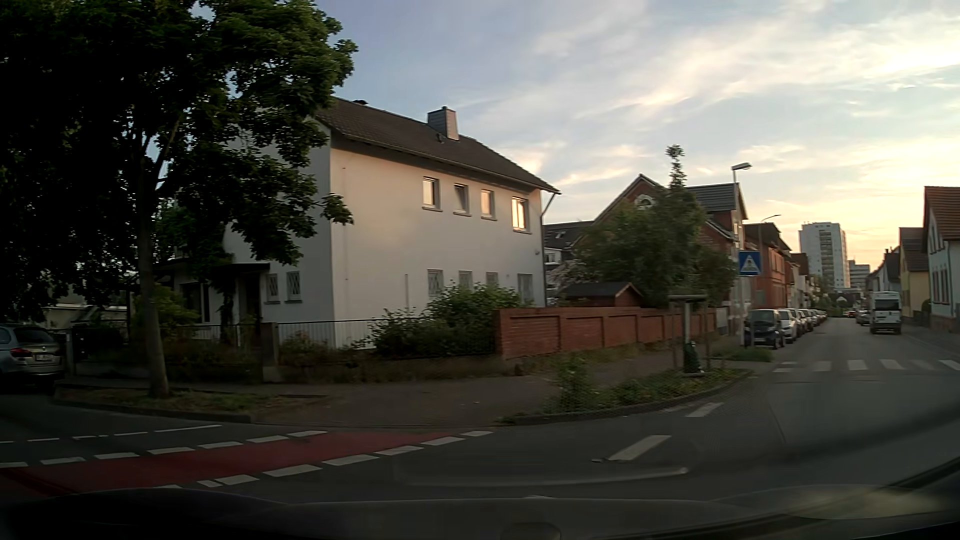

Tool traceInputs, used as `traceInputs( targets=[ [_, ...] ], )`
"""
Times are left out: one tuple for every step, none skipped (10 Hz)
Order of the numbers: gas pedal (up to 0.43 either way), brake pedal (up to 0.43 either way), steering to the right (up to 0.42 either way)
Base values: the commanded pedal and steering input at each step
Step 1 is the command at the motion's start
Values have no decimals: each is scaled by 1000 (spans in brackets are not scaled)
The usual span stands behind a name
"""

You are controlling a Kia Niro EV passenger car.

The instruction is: Follow the waypoints while adhering to traffic rules and regulations

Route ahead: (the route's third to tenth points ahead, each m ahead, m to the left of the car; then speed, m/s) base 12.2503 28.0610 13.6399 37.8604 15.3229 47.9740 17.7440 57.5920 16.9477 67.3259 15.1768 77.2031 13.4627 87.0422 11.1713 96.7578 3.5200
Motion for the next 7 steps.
traceInputs(
  targets=[
    [0,0,-679],
    [0,0,-678],
    [0,0,-676],
    [0,0,-670],
    [0,0,-663],
    [0,0,-654],
    [59,0,-645]
  ],
)
